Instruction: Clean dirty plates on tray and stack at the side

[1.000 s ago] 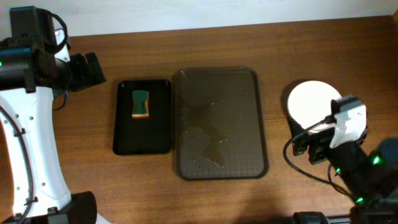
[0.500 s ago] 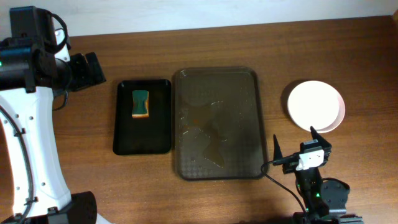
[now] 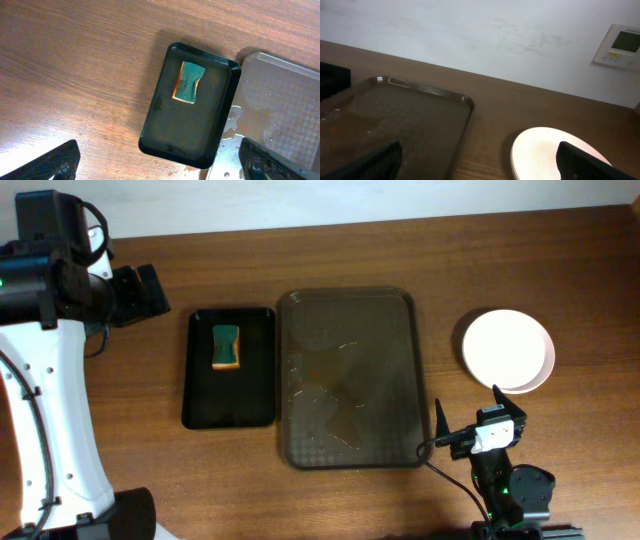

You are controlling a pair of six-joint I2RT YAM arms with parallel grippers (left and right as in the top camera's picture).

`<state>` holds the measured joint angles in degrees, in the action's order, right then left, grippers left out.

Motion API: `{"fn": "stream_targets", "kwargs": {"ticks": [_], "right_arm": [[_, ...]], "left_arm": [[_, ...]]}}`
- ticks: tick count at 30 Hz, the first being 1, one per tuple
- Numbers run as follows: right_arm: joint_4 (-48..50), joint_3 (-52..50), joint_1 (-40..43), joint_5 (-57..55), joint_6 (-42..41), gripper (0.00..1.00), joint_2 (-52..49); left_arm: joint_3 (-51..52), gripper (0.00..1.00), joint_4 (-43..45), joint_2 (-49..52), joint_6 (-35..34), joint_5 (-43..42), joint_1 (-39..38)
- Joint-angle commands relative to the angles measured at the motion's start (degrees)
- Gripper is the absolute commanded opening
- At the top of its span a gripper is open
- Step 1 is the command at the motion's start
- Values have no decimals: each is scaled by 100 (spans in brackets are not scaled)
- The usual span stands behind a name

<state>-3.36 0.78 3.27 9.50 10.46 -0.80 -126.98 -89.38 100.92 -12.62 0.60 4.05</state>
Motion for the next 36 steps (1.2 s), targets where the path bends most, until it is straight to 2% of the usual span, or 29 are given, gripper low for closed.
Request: {"fn": "stream_targets", "kwargs": {"ticks": [1,6,8,9,11,13,15,17,18,23,28,33,35,36], "right_arm": [[-13,-46,-39,37,-39,98,48],[-13,-46,-39,37,-39,98,48],[-13,-46,-39,37,-39,98,48],[-13,-46,-39,35,-37,98,48],[-13,-46,-39,37,-39,98,48],[-13,-46,-39,37,-39,98,48],[-13,-46,-39,37,-39,98,48],[-13,-46,-39,35,-39,98,48],[-13,-46,-39,35,-39,98,48],[-13,-46,-39,37,-39,98,48],[-13,-46,-39,35,-39,99,48],[-13,-46,-39,37,-39,98,48],[-13,-46,-39,37,-39,98,48],[-13,-46,-39,37,-39,98,48]], "left_arm": [[-2,100,0,-2,55,-24,13],[22,100,-330,-474,66,37,7],[133,100,111,-1069,55,457,-24],[402,100,793,-1510,55,684,-133],[1502,100,2380,-2444,59,962,-337],[2734,100,3379,-3206,61,977,-363],[4183,100,4522,-4000,76,975,-363],[6170,100,5847,-5073,74,905,-365],[6721,100,6203,-5396,74,811,-363],[9193,100,7523,-7296,74,608,-363],[10957,100,8172,-9119,72,608,-363],[12190,100,9040,-10069,74,627,-363],[12649,100,9624,-10065,72,627,-365],[12649,100,9423,-10065,76,640,-382]]}}
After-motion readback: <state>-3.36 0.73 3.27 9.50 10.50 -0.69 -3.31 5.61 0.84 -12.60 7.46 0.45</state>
